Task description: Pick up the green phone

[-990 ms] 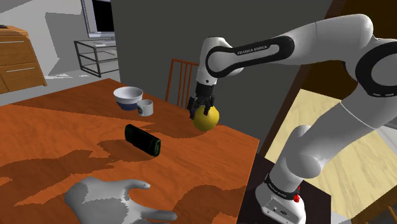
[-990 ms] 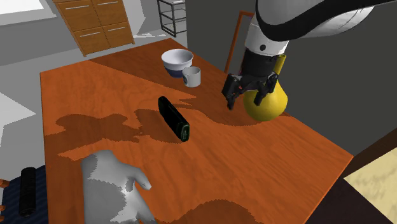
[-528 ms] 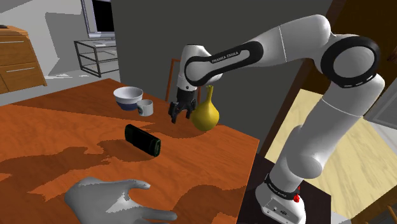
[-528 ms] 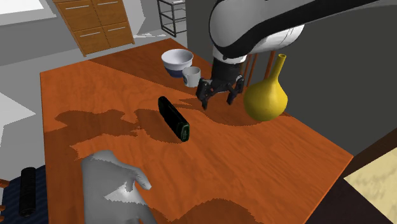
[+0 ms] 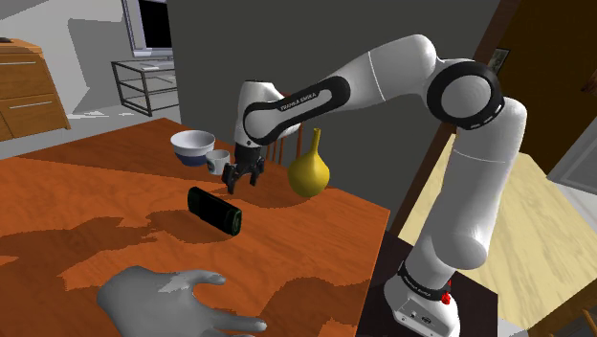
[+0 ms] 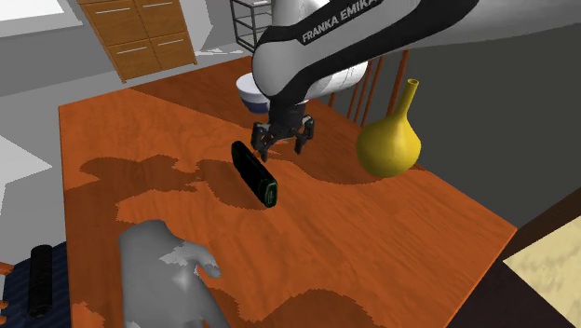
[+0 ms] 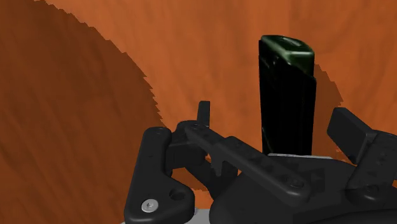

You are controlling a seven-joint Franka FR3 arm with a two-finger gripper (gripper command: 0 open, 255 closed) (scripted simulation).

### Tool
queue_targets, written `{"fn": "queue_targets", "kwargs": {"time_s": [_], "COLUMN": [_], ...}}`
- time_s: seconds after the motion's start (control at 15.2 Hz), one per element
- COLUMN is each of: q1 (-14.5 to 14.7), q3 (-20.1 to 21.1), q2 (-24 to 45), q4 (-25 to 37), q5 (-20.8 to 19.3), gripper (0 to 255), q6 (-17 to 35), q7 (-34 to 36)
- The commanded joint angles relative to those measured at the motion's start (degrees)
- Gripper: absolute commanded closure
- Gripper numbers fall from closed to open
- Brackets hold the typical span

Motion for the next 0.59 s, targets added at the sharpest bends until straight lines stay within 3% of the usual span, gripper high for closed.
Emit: {"fn": "queue_targets", "kwargs": {"time_s": [0.0,0.4,0.53], "q1": [0.9,3.7,3.8], "q3": [0.4,0.7,0.6], "q2": [4.5,16.4,17.1], "q4": [4.2,17.2,16.8], "q5": [-1.1,-4.0,-4.0], "gripper": [0,0,0], "q6": [1.0,1.5,2.7], "q7": [0.8,2.3,2.2]}}
